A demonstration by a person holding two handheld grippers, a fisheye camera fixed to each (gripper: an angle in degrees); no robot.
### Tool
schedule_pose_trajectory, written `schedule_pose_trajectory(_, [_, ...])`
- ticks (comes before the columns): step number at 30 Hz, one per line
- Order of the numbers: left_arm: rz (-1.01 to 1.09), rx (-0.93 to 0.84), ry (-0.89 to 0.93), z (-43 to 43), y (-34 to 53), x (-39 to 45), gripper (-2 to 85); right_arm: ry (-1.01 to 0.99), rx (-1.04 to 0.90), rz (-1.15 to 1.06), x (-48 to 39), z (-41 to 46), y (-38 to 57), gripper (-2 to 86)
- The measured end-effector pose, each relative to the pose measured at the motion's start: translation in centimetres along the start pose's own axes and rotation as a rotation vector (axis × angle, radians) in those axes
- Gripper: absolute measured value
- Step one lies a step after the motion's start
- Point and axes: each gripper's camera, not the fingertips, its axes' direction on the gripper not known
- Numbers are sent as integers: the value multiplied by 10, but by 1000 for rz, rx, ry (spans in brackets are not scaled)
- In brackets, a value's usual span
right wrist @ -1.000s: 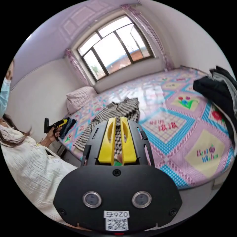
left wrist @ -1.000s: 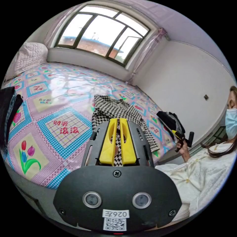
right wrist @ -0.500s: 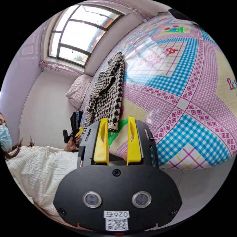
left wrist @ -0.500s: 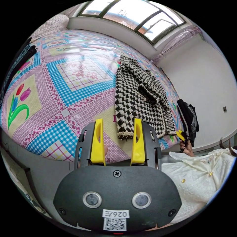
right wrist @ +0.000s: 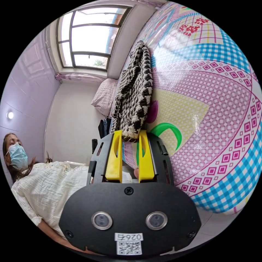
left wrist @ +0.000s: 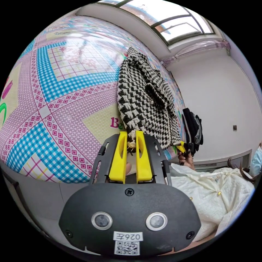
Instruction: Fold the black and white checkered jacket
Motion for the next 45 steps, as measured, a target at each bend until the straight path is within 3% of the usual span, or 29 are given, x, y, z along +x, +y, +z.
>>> schedule_pose_trajectory(5, [-105, 75, 124, -15, 1, -29, 51, -65, 9, -9, -1, -19, -7, 113])
schedule_pose_trajectory(10, [-192, 148, 246, -27, 0, -55, 49, -9, 13, 35, 3, -22, -24, 65])
schedule_pose_trajectory(14, [-206, 187, 279, -38, -1, -63, 49, 52, -3, 57, 5, -21, -30, 0])
schedule_pose_trajectory(21, [-217, 231, 327, -55, 9, -73, 48, -22, 40, 99, 17, -39, -15, -7])
schedule_pose_trajectory(29, [-277, 262, 397, -47, 26, -80, 50, 43, 5, 53, 5, -26, 2, 9])
schedule_pose_trajectory(34, [-266, 441, 250, -92, 22, -72, 74, 98, 43, 39, -10, -35, 9, 80])
schedule_pose_trajectory(37, [-219, 525, 118, -122, -16, -55, 81, 228, 96, -12, -32, -41, -12, 89])
schedule_pose_trajectory(45, [104, 324, -136, -49, -257, 28, 125, 427, 112, -291, -94, 51, -210, 89])
